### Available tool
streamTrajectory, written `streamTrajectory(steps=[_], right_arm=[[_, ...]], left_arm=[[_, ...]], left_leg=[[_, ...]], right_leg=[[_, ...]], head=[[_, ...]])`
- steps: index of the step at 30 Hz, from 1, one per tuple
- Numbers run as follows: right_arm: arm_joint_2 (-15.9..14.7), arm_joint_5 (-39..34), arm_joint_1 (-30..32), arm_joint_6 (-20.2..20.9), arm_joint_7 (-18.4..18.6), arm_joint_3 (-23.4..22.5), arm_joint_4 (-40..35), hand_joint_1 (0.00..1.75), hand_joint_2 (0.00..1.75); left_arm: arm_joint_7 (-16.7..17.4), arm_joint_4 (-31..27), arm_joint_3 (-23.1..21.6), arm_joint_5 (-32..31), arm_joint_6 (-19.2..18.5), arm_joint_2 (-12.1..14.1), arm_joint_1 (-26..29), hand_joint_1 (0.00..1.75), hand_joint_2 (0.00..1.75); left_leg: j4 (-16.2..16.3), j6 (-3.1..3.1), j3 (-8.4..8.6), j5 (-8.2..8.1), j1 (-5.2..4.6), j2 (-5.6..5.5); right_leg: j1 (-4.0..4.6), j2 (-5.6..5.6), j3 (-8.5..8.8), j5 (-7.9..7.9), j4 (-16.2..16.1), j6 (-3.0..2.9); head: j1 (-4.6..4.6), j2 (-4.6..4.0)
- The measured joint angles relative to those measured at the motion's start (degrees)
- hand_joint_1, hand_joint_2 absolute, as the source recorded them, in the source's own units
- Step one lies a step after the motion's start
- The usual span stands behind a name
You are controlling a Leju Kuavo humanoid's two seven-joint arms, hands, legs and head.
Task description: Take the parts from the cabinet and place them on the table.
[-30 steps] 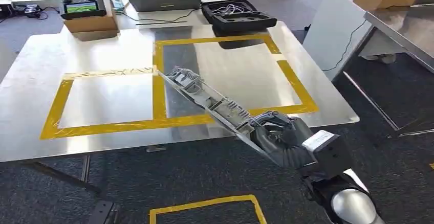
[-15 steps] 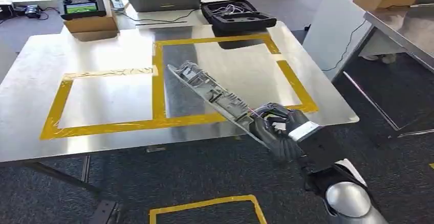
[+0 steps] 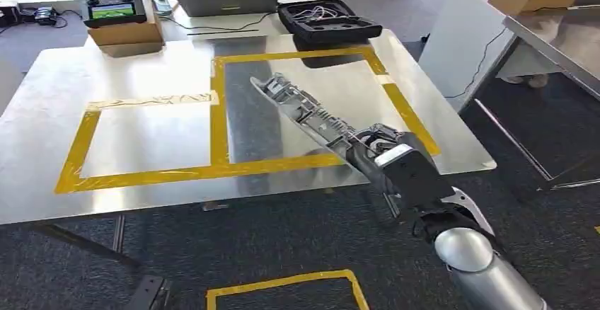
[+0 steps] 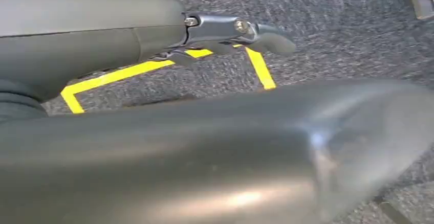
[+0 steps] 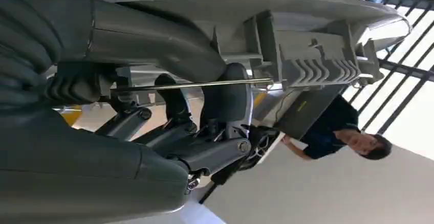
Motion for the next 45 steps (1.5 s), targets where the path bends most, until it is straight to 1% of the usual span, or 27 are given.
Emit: streamTrajectory(steps=[4, 10, 17, 25, 32, 35, 38, 40, 41, 42, 43, 44, 45], right_arm=[[-0.02, 2.87, -3.61, -0.15, 1.45, 1.14, 3.33, 1.75, 1.75], [0.00, 4.22, -8.97, -0.24, 1.73, 3.28, 9.51, 1.75, 1.75], [0.04, 4.31, -11.41, -0.44, 1.97, 4.48, 12.68, 1.75, 1.75], [0.63, 4.75, -17.00, -0.88, 2.89, 6.99, 19.12, 1.75, 1.75], [0.79, 4.81, -19.09, -2.69, 2.34, 9.12, 22.69, 1.75, 1.75], [0.79, 5.92, -19.63, -3.65, 2.76, 9.79, 23.89, 1.75, 1.75], [0.79, 7.24, -20.59, -3.89, 3.15, 10.45, 25.31, 1.75, 1.75], [0.79, 7.83, -21.27, -4.11, 3.24, 10.80, 25.99, 1.75, 1.75], [0.79, 8.29, -21.67, -4.33, 3.30, 11.00, 26.21, 1.75, 1.75], [0.72, 8.77, -21.90, -4.57, 3.35, 11.15, 26.43, 1.75, 1.75], [0.72, 9.23, -22.30, -4.81, 3.45, 11.35, 26.76, 1.75, 1.75], [0.72, 9.93, -22.71, -5.01, 3.59, 11.50, 27.15, 1.75, 1.75], [0.74, 10.80, -22.95, -5.27, 3.80, 11.72, 27.63, 1.75, 1.75]], left_arm=[[0.66, -0.20, -0.57, -0.09, -0.04, 0.00, -0.33, 0.00, 0.00], [1.33, -0.55, -0.76, -0.09, -0.04, 0.00, -0.77, 0.00, 0.00], [1.38, -0.79, -1.07, -0.09, -0.22, 0.00, -0.80, 0.00, 0.00], [2.12, -1.27, -2.10, -0.57, -0.94, 0.00, -1.46, 0.00, 0.00], [1.92, -1.36, -2.56, -0.48, -0.98, 0.31, -1.74, 0.00, 0.00], [1.55, -1.36, -2.58, -0.39, -0.87, 0.65, -1.73, 0.00, 0.00], [1.33, -1.36, -2.80, -0.39, -0.83, 0.92, -1.74, 0.00, 0.00], [1.33, -1.38, -2.86, -0.37, -0.83, 1.01, -1.75, 0.00, 0.00], [1.31, -1.53, -2.88, -0.39, -0.83, 1.01, -1.74, 0.00, 0.00], [1.14, -1.68, -2.93, -0.42, -0.83, 1.03, -1.74, 0.00, 0.00], [1.07, -1.73, -2.95, -0.44, -0.81, 1.14, -1.90, 0.00, 0.00], [1.00, -1.75, -2.97, -0.46, -0.63, 1.22, -2.04, 0.00, 0.00], [0.96, -1.77, -2.95, -0.37, -0.26, 1.29, -2.12, 0.00, 0.00]], left_leg=[[0.00, -0.05, 0.01, 0.04, 0.00, 0.00], [0.00, -0.06, 0.02, 0.06, 0.00, -0.02], [-0.01, -0.07, 0.01, 0.06, -0.01, -0.04], [-0.02, -0.12, 0.02, 0.11, 0.00, -0.03], [0.10, -0.03, 0.00, 0.04, -0.12, -0.06], [0.13, 0.12, -0.02, -0.07, -0.29, -0.05], [0.25, 0.42, -0.05, -0.26, -0.52, -0.04], [0.08, 0.72, -0.06, -0.45, -0.62, -0.03], [-0.62, 0.94, 0.56, -0.26, -0.15, 0.02], [-1.06, 1.19, 1.03, -0.23, 0.11, 0.05], [-1.19, 1.29, 1.21, -0.28, 0.25, 0.12], [-1.19, 1.36, 1.28, -0.35, 0.29, 0.15], [-1.18, 1.41, 1.33, -0.50, 0.30, 0.18]], right_leg=[[0.00, 0.00, 0.00, 0.01, 0.05, 0.00], [0.00, -0.01, 0.00, 0.02, 0.08, -0.01], [0.00, -0.01, 0.01, 0.02, 0.09, -0.01], [0.00, -0.01, -0.02, 0.05, 0.15, -0.05], [-0.22, -0.03, -0.01, 0.07, 0.12, 0.02], [-0.45, -0.02, -0.02, -0.01, 0.12, 0.15], [-0.67, -0.02, -0.02, -0.07, 0.05, 0.36], [-0.73, -0.01, 0.05, -0.12, -0.30, 0.67], [-0.37, 0.01, 0.35, -0.39, -0.33, 1.02], [-0.45, 0.02, 0.13, -0.70, 0.81, 1.04], [-0.53, 0.03, -1.51, -2.16, 3.70, 1.06], [-0.60, 0.00, -4.32, -4.10, 8.43, 1.21], [-0.74, 0.00, -7.79, -6.16, 14.02, 1.36]], head=[[0.00, 0.00], [-0.02, 0.00], [0.00, 0.00], [-0.02, 0.00], [-0.02, 0.00], [0.00, 0.00], [0.00, 0.00], [-0.02, 0.00], [0.00, 0.00], [0.02, 0.00], [0.13, 0.00], [0.15, 0.00], [0.15, 0.00]])
